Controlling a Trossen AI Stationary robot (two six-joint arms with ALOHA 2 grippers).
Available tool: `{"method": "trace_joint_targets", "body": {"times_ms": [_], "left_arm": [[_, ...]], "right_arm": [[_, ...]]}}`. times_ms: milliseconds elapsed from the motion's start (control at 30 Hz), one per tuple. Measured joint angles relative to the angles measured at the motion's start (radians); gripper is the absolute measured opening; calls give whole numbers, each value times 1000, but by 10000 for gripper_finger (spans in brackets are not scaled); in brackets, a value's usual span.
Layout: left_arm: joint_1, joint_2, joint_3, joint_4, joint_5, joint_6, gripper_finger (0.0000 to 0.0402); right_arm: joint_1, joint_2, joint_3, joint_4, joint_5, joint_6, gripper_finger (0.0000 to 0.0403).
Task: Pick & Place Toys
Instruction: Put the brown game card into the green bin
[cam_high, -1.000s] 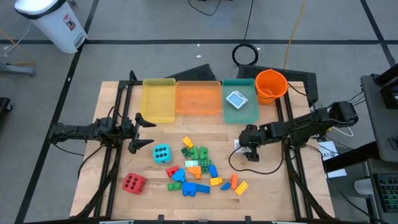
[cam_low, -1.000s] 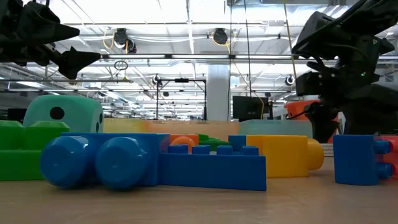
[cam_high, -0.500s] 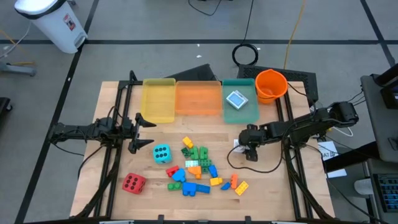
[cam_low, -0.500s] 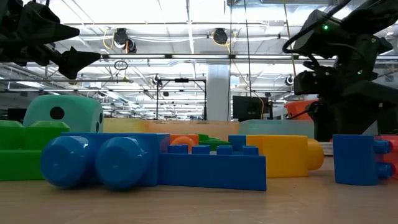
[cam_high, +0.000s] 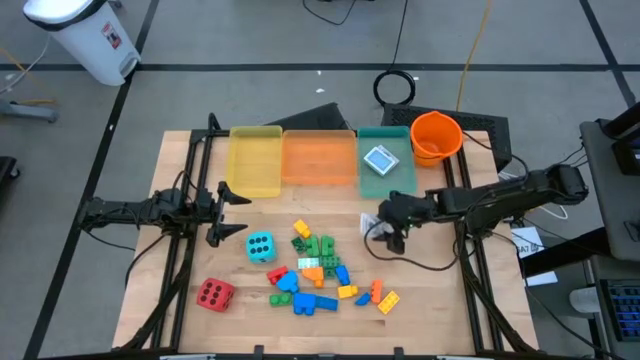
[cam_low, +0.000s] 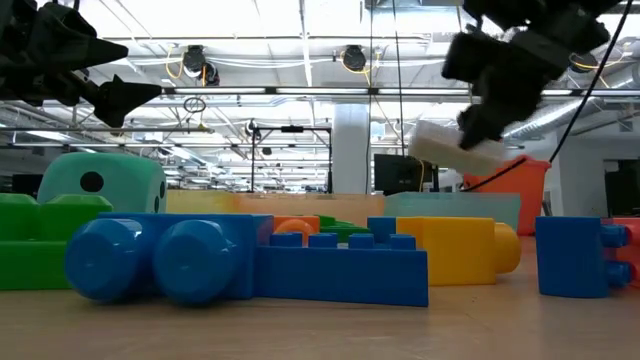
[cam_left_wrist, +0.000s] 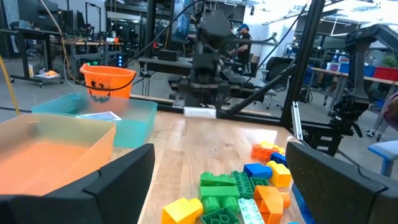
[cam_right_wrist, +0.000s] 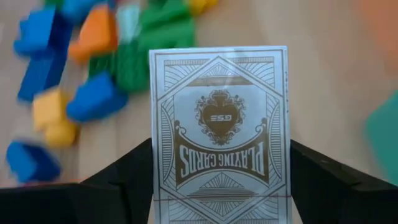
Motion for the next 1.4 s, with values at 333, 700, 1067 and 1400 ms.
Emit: {"method": "trace_joint_targets", "body": {"times_ms": [333, 700, 1067, 1400], "left_arm": [[0, 0, 0, 0, 0, 0, 365], [0, 0, 0, 0, 0, 0, 365], [0, 0, 0, 0, 0, 0, 365], [0, 0, 0, 0, 0, 0, 365]], "right_arm": [[-239, -5, 105, 9, 98, -54, 266], [-484, 4, 105, -27, 106, -54, 264], [-659, 202, 105, 59, 148, -107, 267], [-700, 346, 105, 104, 133, -136, 275]]}}
